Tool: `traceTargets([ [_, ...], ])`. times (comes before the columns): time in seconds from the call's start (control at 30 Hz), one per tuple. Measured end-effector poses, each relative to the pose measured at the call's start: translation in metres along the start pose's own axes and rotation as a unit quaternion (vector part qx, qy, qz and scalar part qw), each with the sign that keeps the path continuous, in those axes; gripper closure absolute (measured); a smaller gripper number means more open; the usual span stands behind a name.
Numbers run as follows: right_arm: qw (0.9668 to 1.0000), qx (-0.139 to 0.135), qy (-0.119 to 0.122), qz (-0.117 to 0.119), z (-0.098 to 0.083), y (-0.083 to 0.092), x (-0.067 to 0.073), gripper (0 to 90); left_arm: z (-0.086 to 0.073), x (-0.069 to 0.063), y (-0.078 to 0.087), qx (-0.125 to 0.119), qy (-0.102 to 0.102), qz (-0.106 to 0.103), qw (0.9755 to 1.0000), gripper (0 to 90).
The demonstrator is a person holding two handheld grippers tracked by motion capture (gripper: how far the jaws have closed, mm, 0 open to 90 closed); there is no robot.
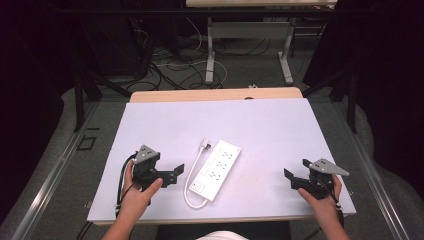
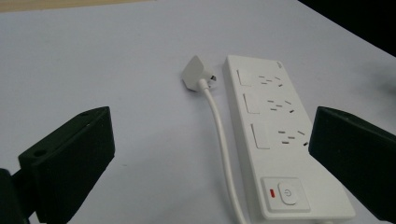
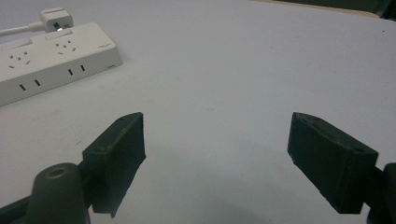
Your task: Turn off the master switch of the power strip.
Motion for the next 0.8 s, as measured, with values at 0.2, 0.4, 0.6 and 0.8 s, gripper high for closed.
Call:
traceTargets([
  [0.2, 0.9999, -0.015, 0.004, -0.004, 0.003, -0.002, -0.001, 18.4, 0.000, 0.018, 0.012, -0.004, 0.012, 0.017, 0.9998, 0.3],
  [0.4, 0.9999, -0.010, 0.000, -0.002, 0.002, -0.002, -0.001, 18.4, -0.003, 0.039, 0.020, -0.008, 0.021, 0.050, 0.9985, 0.3],
  [0.6, 0.9999, -0.011, 0.000, -0.002, 0.002, -0.002, -0.001, 18.4, -0.009, 0.063, 0.026, -0.011, 0.035, 0.084, 0.9958, 0.3],
  [0.8, 1.0000, -0.009, -0.004, -0.001, 0.001, -0.001, 0.000, 18.4, -0.019, 0.088, 0.032, -0.013, 0.055, 0.112, 0.9921, 0.3],
])
Point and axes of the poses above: each handheld gripper's, and its own axes: y roughly backward along the jaws, z roughly out of its top, x roughly to its left, the point moved 10 cm from there along -y, roughly forward along the jaws, and after that the axes turned 4 degrees about x, right-handed, at the moved point
